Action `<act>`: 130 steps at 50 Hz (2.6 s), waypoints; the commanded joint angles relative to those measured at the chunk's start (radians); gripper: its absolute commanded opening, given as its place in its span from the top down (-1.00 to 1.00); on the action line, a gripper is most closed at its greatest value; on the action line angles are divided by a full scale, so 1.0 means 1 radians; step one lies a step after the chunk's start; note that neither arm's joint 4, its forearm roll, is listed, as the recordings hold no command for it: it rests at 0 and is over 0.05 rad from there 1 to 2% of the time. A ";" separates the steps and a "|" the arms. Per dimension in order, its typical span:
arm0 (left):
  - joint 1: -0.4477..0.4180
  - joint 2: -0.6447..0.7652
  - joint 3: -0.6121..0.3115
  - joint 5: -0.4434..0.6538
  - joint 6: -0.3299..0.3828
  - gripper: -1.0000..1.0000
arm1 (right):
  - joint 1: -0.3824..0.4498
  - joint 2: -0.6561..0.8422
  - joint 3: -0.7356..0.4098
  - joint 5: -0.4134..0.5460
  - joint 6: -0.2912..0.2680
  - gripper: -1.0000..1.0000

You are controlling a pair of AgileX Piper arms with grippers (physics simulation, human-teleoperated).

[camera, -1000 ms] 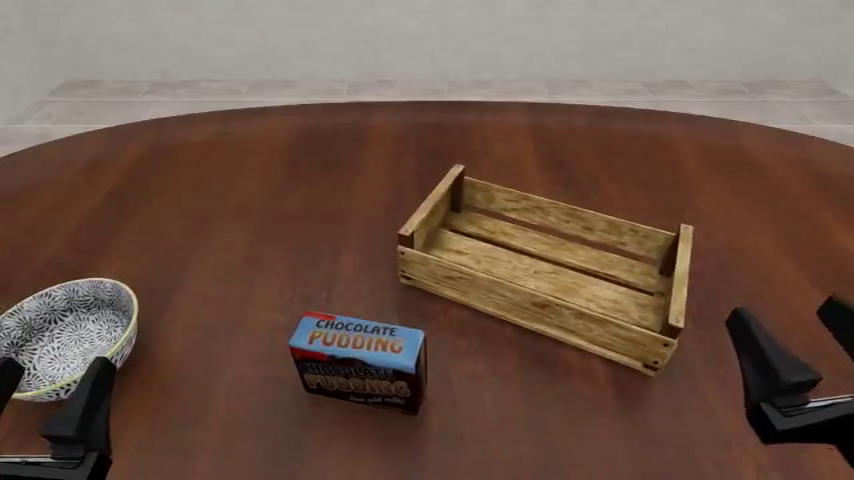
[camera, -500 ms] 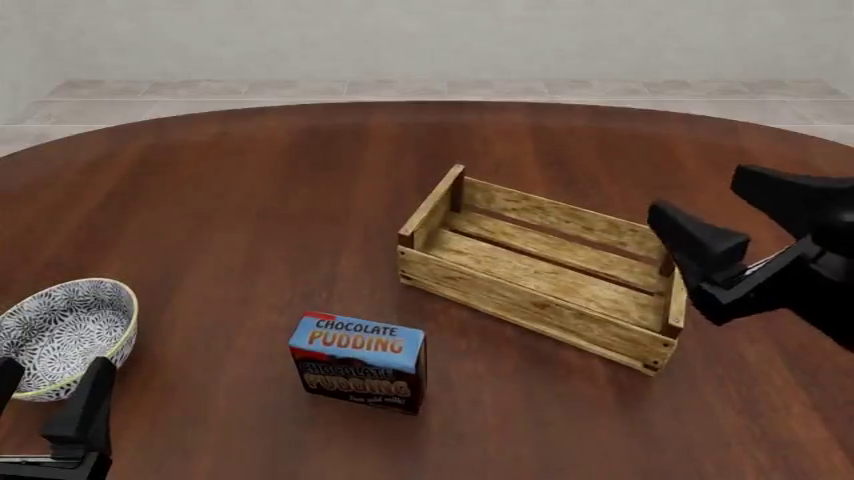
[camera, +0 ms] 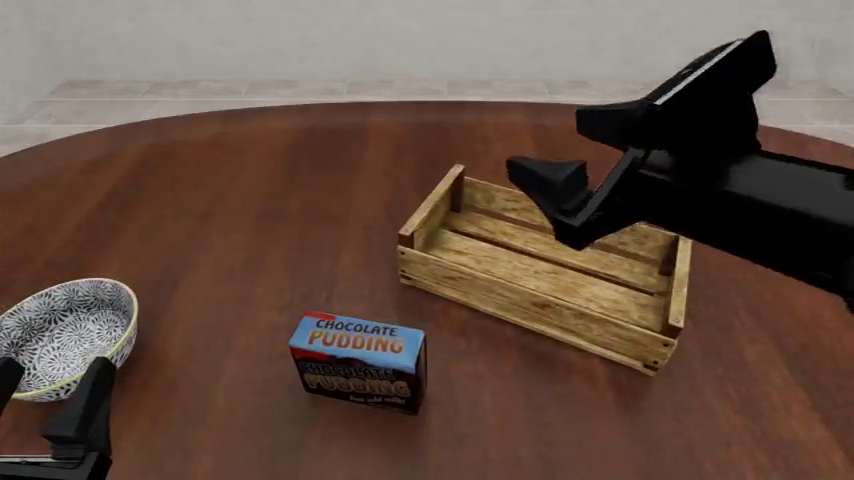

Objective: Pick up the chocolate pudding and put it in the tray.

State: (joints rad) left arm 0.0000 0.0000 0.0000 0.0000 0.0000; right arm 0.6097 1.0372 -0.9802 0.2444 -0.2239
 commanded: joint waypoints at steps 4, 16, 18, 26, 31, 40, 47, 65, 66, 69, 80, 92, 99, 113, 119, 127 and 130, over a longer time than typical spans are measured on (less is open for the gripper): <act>0.000 0.000 0.000 0.000 0.000 -1.00 | 0.088 0.173 -0.134 0.046 -0.013 -1.00; 0.000 0.000 0.000 0.000 0.000 -1.00 | 0.158 0.298 -0.209 0.069 -0.073 -1.00; 0.000 0.000 0.000 0.000 0.000 -1.00 | 0.181 0.324 -0.232 0.093 -0.067 -1.00; 0.000 0.000 0.000 0.000 0.000 -1.00 | 0.202 0.401 -0.298 0.140 -0.074 -1.00; 0.000 0.000 0.000 0.000 0.000 -1.00 | 0.234 0.435 -0.311 0.148 -0.073 -1.00; 0.000 0.000 0.000 0.000 0.000 -1.00 | 0.257 0.479 -0.323 0.163 -0.078 -1.00; 0.000 0.000 0.000 0.000 0.000 -1.00 | 0.278 0.497 -0.319 0.172 -0.091 -1.00; 0.000 0.000 0.000 0.000 0.000 -1.00 | 0.364 0.498 -0.279 0.191 -0.148 -1.00; 0.000 0.000 0.000 0.000 0.000 -1.00 | 0.358 0.497 -0.280 0.192 -0.153 -1.00; 0.000 0.000 0.000 0.000 0.000 -1.00 | 0.353 0.493 -0.285 0.205 -0.164 -1.00; 0.000 0.000 0.000 0.000 0.000 -1.00 | 0.330 0.478 -0.257 0.233 -0.212 -1.00; 0.000 0.000 0.000 0.000 0.000 -1.00 | 0.302 0.473 -0.248 0.256 -0.243 -1.00; 0.000 0.000 0.000 0.000 0.000 -1.00 | 0.310 0.478 -0.238 0.251 -0.231 -1.00; 0.000 0.000 0.000 0.000 0.000 -1.00 | 0.322 0.495 -0.231 0.237 -0.200 -1.00; 0.000 0.000 0.000 0.000 0.000 -1.00 | 0.324 0.502 -0.222 0.225 -0.191 -1.00; 0.000 0.000 0.000 0.000 0.000 -1.00 | 0.323 0.512 -0.204 0.205 -0.173 -1.00; 0.000 0.000 0.000 0.000 0.000 -1.00 | 0.323 0.514 -0.201 0.203 -0.165 -1.00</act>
State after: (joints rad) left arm 0.0000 0.0000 0.0000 0.0000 0.0000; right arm 0.9337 1.5408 -1.1950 0.4627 -0.4086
